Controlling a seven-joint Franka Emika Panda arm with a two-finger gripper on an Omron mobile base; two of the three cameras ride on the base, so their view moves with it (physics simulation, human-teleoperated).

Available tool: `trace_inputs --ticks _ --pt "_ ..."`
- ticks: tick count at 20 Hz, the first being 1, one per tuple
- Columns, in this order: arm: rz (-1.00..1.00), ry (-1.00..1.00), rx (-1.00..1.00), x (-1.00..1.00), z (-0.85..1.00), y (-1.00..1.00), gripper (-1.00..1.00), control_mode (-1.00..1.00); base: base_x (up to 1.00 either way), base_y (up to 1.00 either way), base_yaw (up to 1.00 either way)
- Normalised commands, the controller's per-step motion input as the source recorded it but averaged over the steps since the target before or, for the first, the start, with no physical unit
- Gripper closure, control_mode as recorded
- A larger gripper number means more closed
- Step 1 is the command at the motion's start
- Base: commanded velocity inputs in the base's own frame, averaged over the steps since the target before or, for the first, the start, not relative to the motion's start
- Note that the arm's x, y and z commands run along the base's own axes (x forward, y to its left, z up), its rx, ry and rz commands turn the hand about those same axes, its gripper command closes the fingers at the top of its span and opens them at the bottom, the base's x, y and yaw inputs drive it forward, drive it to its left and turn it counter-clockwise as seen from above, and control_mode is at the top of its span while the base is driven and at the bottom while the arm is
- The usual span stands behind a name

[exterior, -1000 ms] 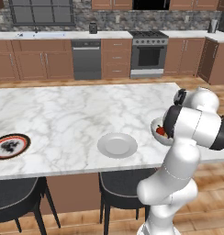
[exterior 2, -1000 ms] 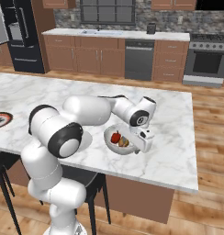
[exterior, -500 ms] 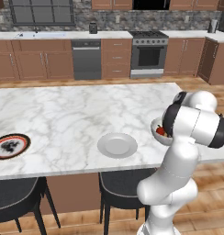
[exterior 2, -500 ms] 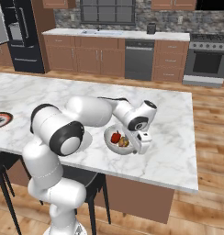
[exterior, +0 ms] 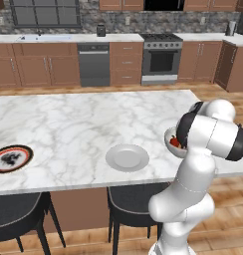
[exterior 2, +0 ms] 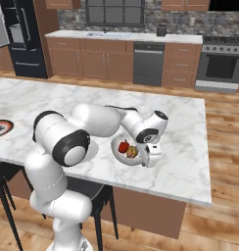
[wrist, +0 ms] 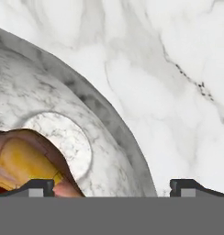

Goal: Pick the chicken drumstick and bell pepper from their plates and place them in the bowl. Then put the bowl in the fridge.

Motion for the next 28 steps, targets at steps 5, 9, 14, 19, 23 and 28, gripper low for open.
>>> trace_inputs --ticks 5,9,14,19,23,28 --pt "0.0 0.0 0.0 0.0 -0.08 0.02 -1.0 -1.0 0.0 0.0 0.0" --pt "0.0 0.0 0.0 0.0 -0.05 0.12 1.0 -1.0 0.0 0.0 0.0" --pt "0.0 -0.01 0.01 0.0 0.0 0.13 1.0 -1.0 0.0 0.0 0.0" --pt "0.0 -0.01 0.01 0.0 0.03 0.19 1.0 -1.0 0.0 0.0 0.0" --pt "0.04 -0.11 0.01 -0.15 0.36 0.12 1.0 -1.0 0.0 0.0 0.0" --pt "0.08 -0.22 0.0 -0.36 0.53 0.05 1.0 -1.0 0.0 0.0 0.0"
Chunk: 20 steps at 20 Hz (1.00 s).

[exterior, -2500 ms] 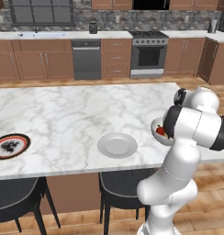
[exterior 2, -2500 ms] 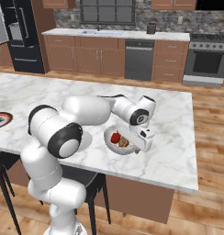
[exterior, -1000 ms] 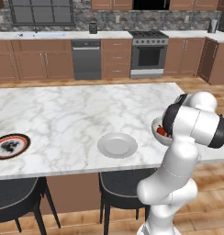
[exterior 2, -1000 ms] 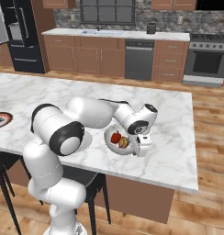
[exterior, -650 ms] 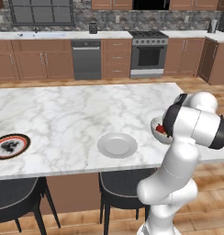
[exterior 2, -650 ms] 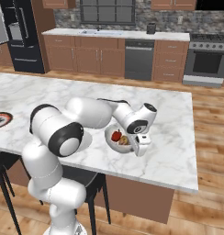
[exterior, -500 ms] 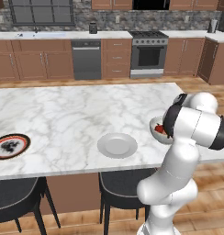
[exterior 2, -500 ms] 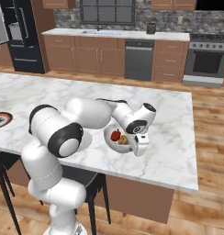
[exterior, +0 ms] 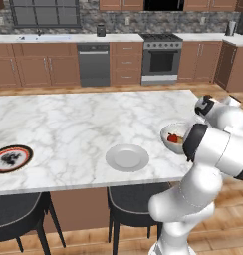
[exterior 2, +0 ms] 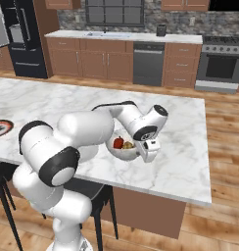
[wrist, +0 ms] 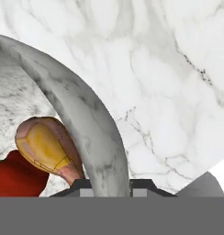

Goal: Pick the chicken drumstick and bell pepper from their plates and place them in the bowl. Then put the bowl in the fridge.

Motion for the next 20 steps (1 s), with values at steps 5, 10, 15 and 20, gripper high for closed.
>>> trace_inputs --ticks 5,10,15,20 --pt "0.05 -0.24 0.0 -0.39 0.49 0.07 1.0 -1.0 0.0 0.0 0.0" --pt "0.04 -0.06 0.0 -0.32 0.47 0.26 1.0 -1.0 0.0 0.0 0.0" --pt "0.05 0.0 0.0 -0.31 0.49 0.37 1.0 -1.0 0.0 0.0 0.0" --pt "0.03 0.0 0.0 -0.27 0.3 0.46 1.0 -1.0 0.0 0.0 0.0"
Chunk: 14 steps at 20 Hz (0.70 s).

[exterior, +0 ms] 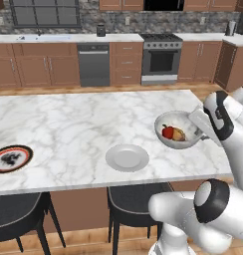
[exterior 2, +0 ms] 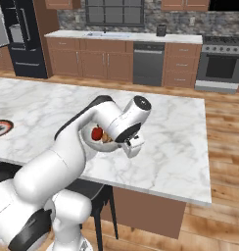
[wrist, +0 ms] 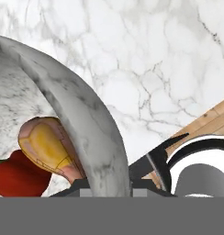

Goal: Pick the chicken drumstick and bell pepper from their plates and place them in the bowl. Then put the bowl in the fridge.

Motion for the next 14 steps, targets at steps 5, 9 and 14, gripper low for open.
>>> trace_inputs --ticks 5,9,14 --pt "-0.03 0.0 -0.02 -0.2 0.04 0.58 1.0 -1.0 0.0 0.0 0.0" --pt "-0.2 -0.01 0.0 -0.26 0.01 0.63 1.0 -1.0 0.0 0.0 0.0" --pt "-0.28 -0.01 -0.01 -0.12 0.0 0.63 1.0 -1.0 0.0 0.0 0.0"
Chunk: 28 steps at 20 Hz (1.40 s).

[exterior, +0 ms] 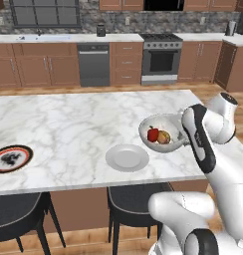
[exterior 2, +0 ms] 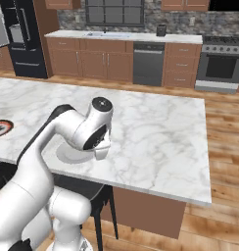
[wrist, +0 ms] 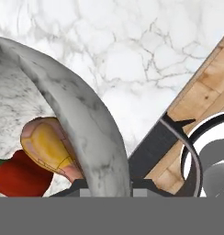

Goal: Pick the chicken drumstick and bell pepper from their plates and place them in the bowl. Then put the bowl in the fridge.

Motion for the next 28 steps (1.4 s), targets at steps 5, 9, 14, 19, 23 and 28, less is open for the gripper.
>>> trace_inputs --ticks 5,9,14,19,23,28 --pt "-0.42 0.01 -0.06 0.14 -0.08 0.52 1.0 -1.0 0.0 0.0 0.0" --pt "-0.45 0.0 -0.01 0.13 -0.14 0.52 1.0 -1.0 0.0 0.0 0.0" --pt "-0.35 0.0 0.02 0.14 -0.19 0.36 1.0 -1.0 0.0 0.0 0.0" --pt "-0.1 0.0 0.17 0.03 -0.09 0.07 1.0 -1.0 0.0 0.0 0.0" --pt "0.02 0.0 0.27 0.0 0.0 -0.05 1.0 -1.0 0.0 0.0 0.0" --pt "0.12 -0.06 0.23 0.0 0.0 0.02 1.0 -1.0 0.0 0.0 0.0"
